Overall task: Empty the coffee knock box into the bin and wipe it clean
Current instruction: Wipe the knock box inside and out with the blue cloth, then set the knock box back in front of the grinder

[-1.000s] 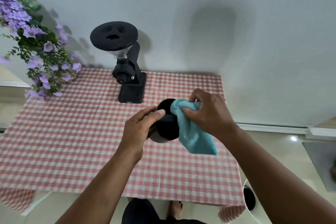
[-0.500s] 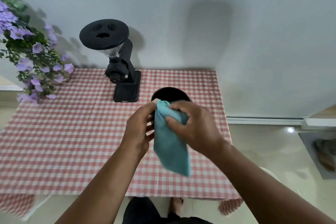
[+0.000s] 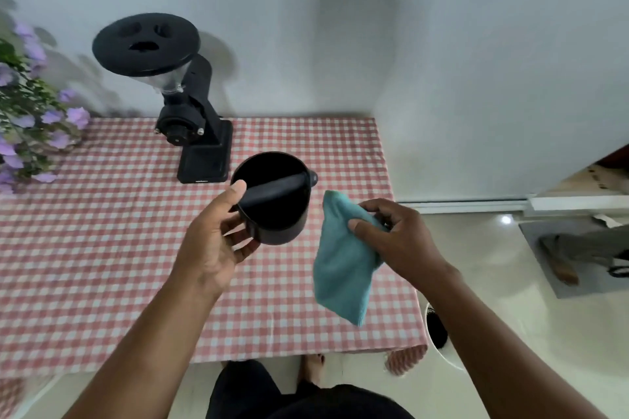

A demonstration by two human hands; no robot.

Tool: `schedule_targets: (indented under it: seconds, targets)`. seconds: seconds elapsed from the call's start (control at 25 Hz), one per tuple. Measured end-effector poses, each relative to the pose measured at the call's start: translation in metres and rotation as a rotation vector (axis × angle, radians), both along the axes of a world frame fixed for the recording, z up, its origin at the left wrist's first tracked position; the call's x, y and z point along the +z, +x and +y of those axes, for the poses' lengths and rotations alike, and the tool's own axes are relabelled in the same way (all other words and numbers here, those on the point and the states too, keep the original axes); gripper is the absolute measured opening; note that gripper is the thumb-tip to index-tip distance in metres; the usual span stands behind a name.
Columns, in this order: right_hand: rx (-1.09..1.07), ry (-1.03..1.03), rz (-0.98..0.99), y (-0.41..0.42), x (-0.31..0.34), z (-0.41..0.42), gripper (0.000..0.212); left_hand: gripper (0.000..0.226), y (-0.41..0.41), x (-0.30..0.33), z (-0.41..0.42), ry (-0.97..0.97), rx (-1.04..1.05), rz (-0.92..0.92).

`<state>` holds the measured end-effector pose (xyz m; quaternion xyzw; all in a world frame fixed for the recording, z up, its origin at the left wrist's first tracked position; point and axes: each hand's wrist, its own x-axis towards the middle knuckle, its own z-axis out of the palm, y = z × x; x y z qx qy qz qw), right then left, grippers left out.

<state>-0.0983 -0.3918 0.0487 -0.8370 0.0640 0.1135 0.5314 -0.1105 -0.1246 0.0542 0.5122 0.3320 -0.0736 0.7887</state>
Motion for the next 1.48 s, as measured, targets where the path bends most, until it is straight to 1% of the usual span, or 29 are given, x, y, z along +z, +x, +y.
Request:
schedule_targets:
  seconds: [0.04, 0.08, 0.12, 0.16, 0.2, 0.28, 0.32, 0.36, 0.44, 0.48, 0.56, 0.6, 0.64, 0.68, 0.72, 0.76, 0.8, 0.84, 0.88, 0.92, 0.96, 1.04, 1.12, 1.32, 1.4, 1.48]
  targets:
    - [-0.019, 0.054, 0.056, -0.008, -0.007, -0.008, 0.008, 0.03, -0.001, -0.002, 0.002, -0.01, -0.009, 0.004]
    - [-0.025, 0.061, 0.073, -0.014, -0.014, -0.016, 0.008, 0.032, -0.003, -0.005, 0.005, -0.016, -0.019, 0.009]
    - [-0.033, 0.018, 0.079, -0.018, -0.024, -0.024, 0.01, 0.034, -0.005, -0.009, 0.006, -0.023, -0.033, 0.018]
    - [-0.032, -0.087, 0.093, -0.018, -0.036, -0.033, 0.015, 0.036, -0.006, -0.014, 0.006, -0.032, -0.048, 0.027]
    - [-0.01, -0.242, 0.121, -0.016, -0.052, -0.044, 0.023, 0.041, -0.008, -0.019, 0.006, -0.038, -0.064, 0.039]
    - [0.097, -0.592, 0.237, -0.016, -0.083, -0.06, 0.047, 0.047, -0.012, -0.027, 0.001, -0.04, -0.104, 0.064]
    - [0.155, -0.717, 0.283, -0.02, -0.095, -0.063, 0.056, 0.046, -0.014, -0.03, -0.002, -0.039, -0.125, 0.067]
    - [0.185, -0.788, 0.278, -0.027, -0.107, -0.064, 0.058, 0.044, -0.016, -0.034, -0.004, -0.039, -0.143, 0.07]
    - [0.222, -0.808, 0.191, -0.045, -0.122, -0.059, 0.052, 0.046, -0.02, -0.039, -0.007, -0.042, -0.166, 0.083]
    - [0.274, -0.823, 0.172, -0.054, -0.127, -0.056, 0.049, 0.046, -0.022, -0.042, -0.007, -0.044, -0.172, 0.095]
    - [0.358, -0.876, 0.218, -0.068, -0.134, -0.05, 0.049, 0.04, -0.026, -0.045, -0.009, -0.054, -0.175, 0.114]
    - [0.352, -0.886, 0.233, -0.071, -0.133, -0.048, 0.049, 0.035, -0.028, -0.046, -0.01, -0.058, -0.178, 0.115]
    - [0.32, -0.871, 0.211, -0.071, -0.131, -0.045, 0.05, 0.032, -0.029, -0.047, -0.009, -0.055, -0.184, 0.116]
    - [0.277, -0.841, 0.142, -0.07, -0.126, -0.041, 0.05, 0.03, -0.03, -0.046, -0.008, -0.047, -0.193, 0.117]
    - [0.228, -0.784, 0.031, -0.067, -0.118, -0.034, 0.047, 0.031, -0.03, -0.046, -0.008, -0.037, -0.201, 0.117]
    - [0.17, -0.674, -0.082, -0.063, -0.106, -0.025, 0.043, 0.035, -0.03, -0.044, -0.007, -0.021, -0.204, 0.114]
    - [0.102, -0.515, -0.149, -0.056, -0.09, -0.016, 0.037, 0.039, -0.03, -0.043, -0.005, -0.007, -0.203, 0.11]
    - [0.043, -0.349, -0.144, -0.046, -0.07, -0.004, 0.032, 0.044, -0.03, -0.041, -0.004, 0.002, -0.198, 0.106]
    - [0.029, -0.197, -0.097, -0.036, -0.05, 0.007, 0.03, 0.048, -0.03, -0.039, -0.003, 0.006, -0.195, 0.101]
    - [0.037, -0.097, -0.06, -0.026, -0.034, 0.017, 0.029, 0.049, -0.03, -0.038, -0.001, 0.007, -0.196, 0.098]
    - [0.065, -0.063, -0.056, -0.019, -0.025, 0.025, 0.028, 0.048, -0.03, -0.037, 0.0, 0.005, -0.201, 0.097]
    - [0.133, -0.058, -0.078, -0.01, -0.017, 0.04, 0.018, 0.045, -0.031, -0.034, 0.004, 0.012, -0.219, 0.086]
    - [0.136, -0.076, -0.087, -0.008, -0.021, 0.052, 0.011, 0.042, -0.029, -0.032, 0.01, 0.043, -0.217, 0.073]
    - [0.064, -0.022, -0.006, -0.002, -0.037, 0.083, 0.015, 0.03, -0.026, -0.038, 0.038, 0.123, -0.163, 0.13]
    - [0.039, -0.001, 0.036, -0.001, -0.043, 0.096, 0.013, 0.027, -0.024, -0.045, 0.049, 0.192, -0.161, 0.152]
    - [0.025, 0.005, 0.059, 0.003, -0.048, 0.114, 0.016, 0.024, -0.021, -0.053, 0.065, 0.285, -0.159, 0.148]
